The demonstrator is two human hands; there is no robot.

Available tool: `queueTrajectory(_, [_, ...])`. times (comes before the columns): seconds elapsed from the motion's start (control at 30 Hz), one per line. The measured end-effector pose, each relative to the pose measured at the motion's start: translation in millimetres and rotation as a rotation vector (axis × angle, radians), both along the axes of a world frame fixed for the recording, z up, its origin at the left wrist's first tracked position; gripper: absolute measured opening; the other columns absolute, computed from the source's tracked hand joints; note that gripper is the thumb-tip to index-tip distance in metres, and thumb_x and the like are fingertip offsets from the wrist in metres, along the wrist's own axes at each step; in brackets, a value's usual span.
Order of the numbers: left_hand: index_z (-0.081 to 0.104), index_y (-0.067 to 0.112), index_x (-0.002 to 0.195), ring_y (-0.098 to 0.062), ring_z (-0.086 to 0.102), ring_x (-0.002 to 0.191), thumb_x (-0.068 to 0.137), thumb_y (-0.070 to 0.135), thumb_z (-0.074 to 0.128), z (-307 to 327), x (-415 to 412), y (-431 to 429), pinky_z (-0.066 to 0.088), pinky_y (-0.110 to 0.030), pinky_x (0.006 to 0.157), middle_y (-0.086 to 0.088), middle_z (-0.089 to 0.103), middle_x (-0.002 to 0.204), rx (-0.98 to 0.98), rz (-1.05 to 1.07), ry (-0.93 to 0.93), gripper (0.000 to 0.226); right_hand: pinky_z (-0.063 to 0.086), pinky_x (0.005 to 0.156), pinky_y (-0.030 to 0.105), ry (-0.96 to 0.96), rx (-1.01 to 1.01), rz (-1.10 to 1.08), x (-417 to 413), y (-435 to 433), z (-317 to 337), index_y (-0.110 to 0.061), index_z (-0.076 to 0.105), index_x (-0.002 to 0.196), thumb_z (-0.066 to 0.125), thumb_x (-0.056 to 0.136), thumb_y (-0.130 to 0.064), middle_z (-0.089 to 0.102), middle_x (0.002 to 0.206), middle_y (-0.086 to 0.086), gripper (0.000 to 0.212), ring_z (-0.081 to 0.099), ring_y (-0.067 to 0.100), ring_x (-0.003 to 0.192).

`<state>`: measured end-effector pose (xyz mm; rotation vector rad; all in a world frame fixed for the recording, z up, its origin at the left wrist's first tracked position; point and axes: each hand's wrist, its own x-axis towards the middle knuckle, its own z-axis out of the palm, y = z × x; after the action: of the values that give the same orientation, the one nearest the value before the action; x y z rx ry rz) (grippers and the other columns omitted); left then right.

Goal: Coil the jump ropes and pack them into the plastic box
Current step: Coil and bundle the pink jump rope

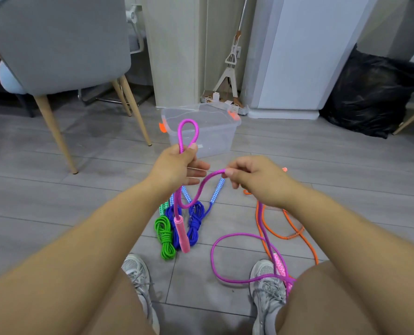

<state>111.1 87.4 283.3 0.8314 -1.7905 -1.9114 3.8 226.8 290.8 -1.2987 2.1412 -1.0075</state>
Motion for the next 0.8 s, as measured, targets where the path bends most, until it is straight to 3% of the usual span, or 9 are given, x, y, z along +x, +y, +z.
queueTrajectory(0.13, [0.042,0.011,0.08,-0.018,0.067,0.059,0.101,0.02,0.04,-2.2,-2.9,4.9,0.056,-0.032,0.072,-0.017,0.063,0.076,-0.011,-0.036,0.048,0.023,0.029,0.043,0.013,-0.136,-0.099,-0.005,4.1,-13.6,5.3,-0.014,0.058,0.072,0.05,0.095,-0.017,0.051,0.057,-0.006,0.024,0.033,0.002,0.04])
queueTrajectory(0.23, [0.047,0.01,0.088,-0.022,0.066,0.063,0.101,0.023,0.039,-4.7,-3.3,3.5,0.052,-0.04,0.082,-0.009,0.066,0.061,-0.108,-0.052,0.0,0.02,0.029,0.043,0.012,-0.208,-0.189,-0.036,5.3,-20.3,7.3,-0.02,0.059,0.07,0.05,0.095,-0.015,0.052,0.053,-0.009,0.026,0.034,0.001,0.041])
queueTrajectory(0.33, [0.047,0.009,0.085,-0.019,0.053,0.047,0.101,0.025,0.039,-5.2,-3.6,3.8,0.051,-0.034,0.064,0.0,0.053,0.043,-0.115,-0.056,0.003,0.023,0.03,0.044,0.011,-0.219,-0.235,-0.064,5.2,-23.2,7.4,-0.02,0.061,0.073,0.05,0.095,-0.016,0.052,0.056,-0.008,0.025,0.038,0.001,0.042])
queueTrajectory(0.43, [0.038,0.013,0.075,-0.014,0.029,0.039,0.1,0.027,0.04,-2.1,-3.5,5.0,0.036,-0.023,0.044,0.0,0.033,0.044,-0.091,-0.041,0.018,0.029,0.031,0.046,0.012,-0.18,-0.249,-0.092,4.0,-21.2,9.2,-0.019,0.063,0.077,0.052,0.094,-0.018,0.052,0.057,-0.007,0.021,0.04,0.0,0.042])
queueTrajectory(0.57, [0.037,0.013,0.072,-0.012,0.02,0.039,0.099,0.028,0.043,1.1,-0.9,0.0,0.02,-0.021,0.043,0.001,0.028,0.045,-0.029,-0.025,0.046,0.032,0.037,0.054,0.016,-0.056,-0.2,-0.103,-5.0,-9.6,7.7,-0.012,0.067,0.083,0.059,0.09,-0.025,0.055,0.059,-0.005,0.017,0.045,0.001,0.052])
queueTrajectory(0.67, [0.041,0.012,0.073,-0.011,0.021,0.039,0.099,0.03,0.043,2.9,3.5,-8.1,0.02,-0.019,0.04,0.001,0.03,0.045,-0.027,0.026,0.057,0.032,0.039,0.056,0.015,0.007,-0.122,-0.11,-16.7,4.4,5.2,-0.023,0.066,0.078,0.062,0.087,-0.03,0.055,0.06,-0.005,0.013,0.048,0.001,0.055])
queueTrajectory(0.8, [0.044,0.011,0.077,-0.011,0.022,0.037,0.099,0.03,0.043,6.8,11.4,-21.4,0.02,-0.017,0.04,0.0,0.032,0.043,-0.011,0.109,0.082,0.029,0.042,0.06,0.02,0.076,-0.008,-0.156,-36.1,25.3,2.0,-0.024,0.067,0.081,0.058,0.09,-0.03,0.058,0.066,-0.003,0.014,0.052,0.001,0.057])
